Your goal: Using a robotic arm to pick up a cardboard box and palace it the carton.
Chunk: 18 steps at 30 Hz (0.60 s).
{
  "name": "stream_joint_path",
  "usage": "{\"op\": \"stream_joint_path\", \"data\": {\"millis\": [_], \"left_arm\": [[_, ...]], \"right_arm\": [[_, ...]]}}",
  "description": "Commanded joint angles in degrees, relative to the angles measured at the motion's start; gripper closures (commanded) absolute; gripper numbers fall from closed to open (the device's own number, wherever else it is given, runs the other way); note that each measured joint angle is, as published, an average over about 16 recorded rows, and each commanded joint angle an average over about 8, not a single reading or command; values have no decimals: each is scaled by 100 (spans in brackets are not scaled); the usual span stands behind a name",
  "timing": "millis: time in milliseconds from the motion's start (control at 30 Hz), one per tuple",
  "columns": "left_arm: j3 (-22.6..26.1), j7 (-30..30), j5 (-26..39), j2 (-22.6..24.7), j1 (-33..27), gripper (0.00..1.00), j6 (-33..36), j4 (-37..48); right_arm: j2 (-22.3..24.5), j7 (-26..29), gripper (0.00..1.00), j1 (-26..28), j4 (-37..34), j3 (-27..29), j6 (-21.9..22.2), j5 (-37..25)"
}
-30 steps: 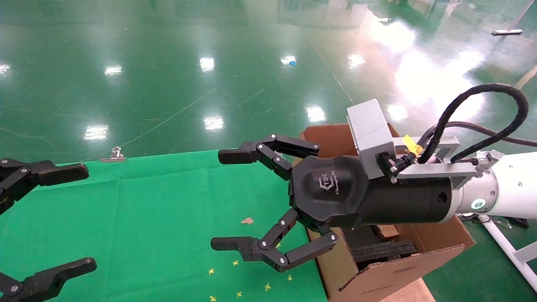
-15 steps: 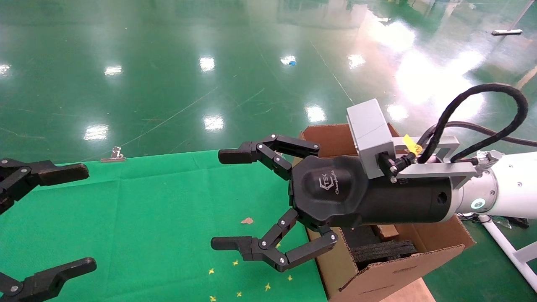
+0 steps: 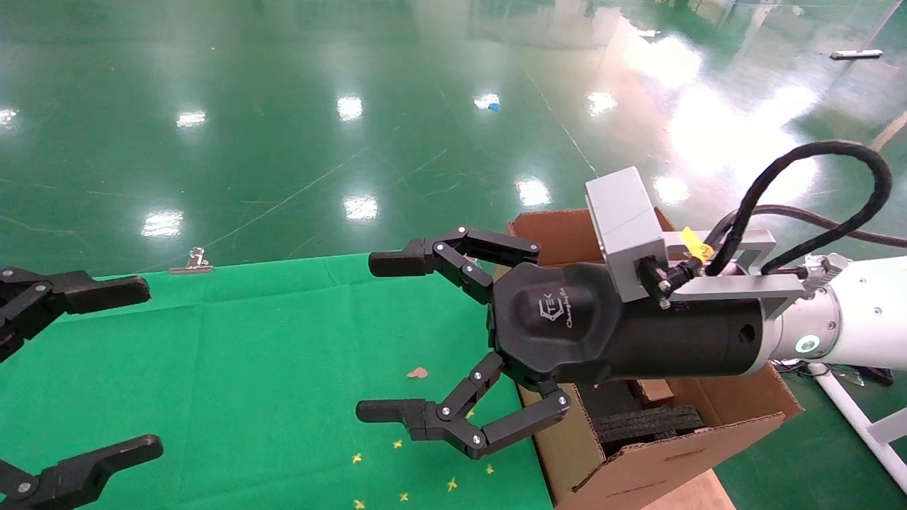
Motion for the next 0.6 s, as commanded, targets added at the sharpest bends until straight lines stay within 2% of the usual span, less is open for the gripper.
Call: {"op": "stream_joint_path", "data": {"millis": [33, 600], "left_arm": [[0, 0, 0, 0, 0, 0, 0, 0], [0, 0, 0, 0, 0, 0, 0, 0]], "right_arm": [[0, 0, 0, 0, 0, 0, 0, 0], [0, 0, 0, 0, 0, 0, 0, 0]]}}
